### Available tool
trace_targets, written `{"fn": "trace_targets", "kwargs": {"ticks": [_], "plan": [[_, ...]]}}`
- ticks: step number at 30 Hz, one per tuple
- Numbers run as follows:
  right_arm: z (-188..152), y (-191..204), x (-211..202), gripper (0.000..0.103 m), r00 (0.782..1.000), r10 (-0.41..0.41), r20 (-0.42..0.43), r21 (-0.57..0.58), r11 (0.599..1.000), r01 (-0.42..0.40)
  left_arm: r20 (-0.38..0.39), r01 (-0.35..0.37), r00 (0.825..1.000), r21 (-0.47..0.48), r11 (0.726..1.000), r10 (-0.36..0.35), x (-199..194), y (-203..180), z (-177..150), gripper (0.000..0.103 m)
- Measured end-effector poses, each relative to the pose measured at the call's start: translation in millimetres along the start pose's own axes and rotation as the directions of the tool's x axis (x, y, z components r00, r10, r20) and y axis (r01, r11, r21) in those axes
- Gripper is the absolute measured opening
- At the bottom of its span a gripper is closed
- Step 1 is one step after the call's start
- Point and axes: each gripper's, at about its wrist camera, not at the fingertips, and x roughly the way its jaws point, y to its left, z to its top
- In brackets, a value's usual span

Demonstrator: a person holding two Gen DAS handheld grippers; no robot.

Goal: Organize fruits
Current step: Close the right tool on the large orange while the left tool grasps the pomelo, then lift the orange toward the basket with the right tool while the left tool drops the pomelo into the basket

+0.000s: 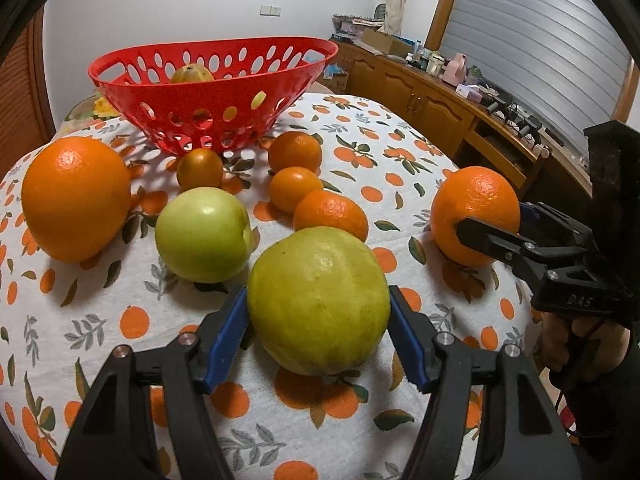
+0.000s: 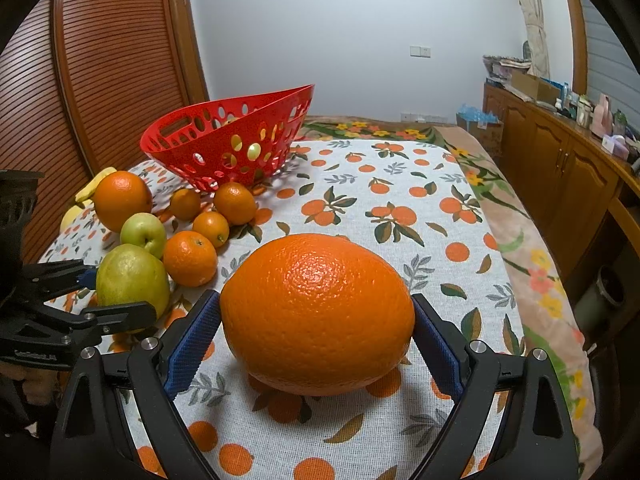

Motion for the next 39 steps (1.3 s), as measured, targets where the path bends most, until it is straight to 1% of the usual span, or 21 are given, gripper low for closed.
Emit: {"fn": "trace_targets", "kwargs": {"ticks": [2, 7, 16, 26, 33, 39], "plan": [[-0.1, -0.3, -0.2, 0.094, 1.000, 0.001, 0.000, 0.001, 1.000, -0.001, 0.006, -0.001, 1.000, 0.003, 1.000, 0.001, -0.6, -0.7, -0.5, 0.065], [0.6, -0.7, -0.4, 0.094, 1.000, 0.009, -0.002, 0.011, 1.000, -0.009, 0.007, -0.001, 1.000, 0.007, 1.000, 0.001, -2.1, -1.3, -1.0, 0.064], [1.8, -2.0, 0.8, 0.095, 1.000, 0.011, -0.005, 0.012, 1.000, -0.011, 0.044, 0.006, 0.999, 0.008, 1.000, -0.007, -20.9, 1.5, 2.1, 0.064], [3.7, -1.2, 2.4, 0.094, 1.000, 0.005, -0.005, 0.011, 1.000, -0.005, 0.070, 0.004, 0.998, -0.004, 1.000, -0.003, -32.4, 6.4, 7.2, 0.064], [7.8, 7.3, -0.2, 0.093, 0.999, 0.035, 0.004, -0.005, 0.999, -0.035, 0.094, 0.007, 0.996, -0.013, 1.000, -0.006, -40.7, 9.7, 10.9, 0.064], [20.8, 18.2, -5.8, 0.093, 0.997, 0.075, 0.031, -0.017, 0.997, -0.074, 0.122, 0.002, 0.993, -0.021, 1.000, 0.000, -51.1, 15.2, 17.7, 0.064]]}}
